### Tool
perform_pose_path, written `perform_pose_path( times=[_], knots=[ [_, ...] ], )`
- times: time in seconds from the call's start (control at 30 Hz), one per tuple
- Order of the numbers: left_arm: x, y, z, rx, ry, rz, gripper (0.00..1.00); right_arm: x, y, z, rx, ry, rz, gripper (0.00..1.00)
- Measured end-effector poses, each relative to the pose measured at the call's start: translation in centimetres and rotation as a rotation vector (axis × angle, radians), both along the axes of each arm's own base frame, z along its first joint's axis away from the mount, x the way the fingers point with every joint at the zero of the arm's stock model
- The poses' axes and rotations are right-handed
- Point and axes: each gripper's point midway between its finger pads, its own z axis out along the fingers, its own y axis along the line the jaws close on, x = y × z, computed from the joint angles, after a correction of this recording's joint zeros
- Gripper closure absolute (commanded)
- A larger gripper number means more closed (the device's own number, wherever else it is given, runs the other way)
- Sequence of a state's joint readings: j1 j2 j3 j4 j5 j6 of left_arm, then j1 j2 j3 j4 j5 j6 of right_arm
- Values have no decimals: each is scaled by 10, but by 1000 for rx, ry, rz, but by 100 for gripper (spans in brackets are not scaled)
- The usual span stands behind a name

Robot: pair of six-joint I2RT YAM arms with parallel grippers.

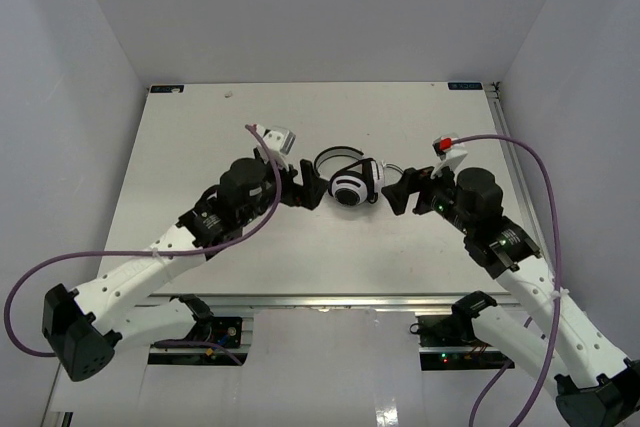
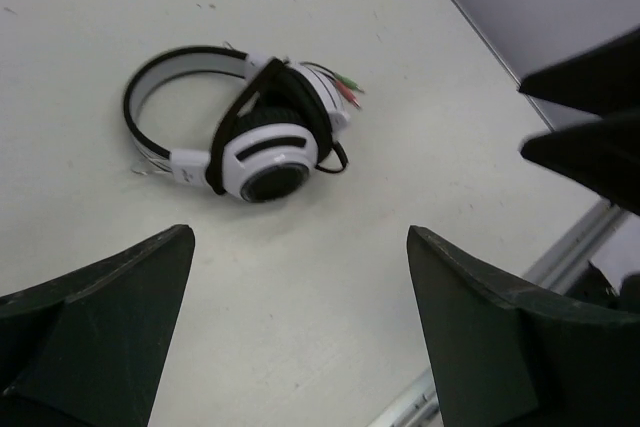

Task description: Wrap the headphones

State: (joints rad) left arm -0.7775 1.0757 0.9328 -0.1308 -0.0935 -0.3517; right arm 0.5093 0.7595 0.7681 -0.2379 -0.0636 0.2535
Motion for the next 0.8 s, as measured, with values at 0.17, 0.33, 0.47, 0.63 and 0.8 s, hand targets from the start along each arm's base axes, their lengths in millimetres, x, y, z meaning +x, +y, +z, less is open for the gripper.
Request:
perform_pose_path(
  times=[0.17, 0.33, 0.47, 0.63, 0.8],
  knots=[
    [-48, -2, -33, -8, 22, -74, 2, -5, -20, -38, -19, 48, -105, 10],
    [-61, 14, -39, -72, -62, -56, 2, -7, -29, -56, -41, 67, -142, 10],
    [-62, 24, -38, -110, -127, -33, 2, -5, -32, -53, -40, 51, -164, 10],
    [-61, 26, -34, -130, -170, -22, 2, -4, -34, -52, -42, 48, -172, 10],
    [-58, 29, -32, -128, -193, -2, 2, -5, -35, -49, -36, 36, -175, 10]
  ],
)
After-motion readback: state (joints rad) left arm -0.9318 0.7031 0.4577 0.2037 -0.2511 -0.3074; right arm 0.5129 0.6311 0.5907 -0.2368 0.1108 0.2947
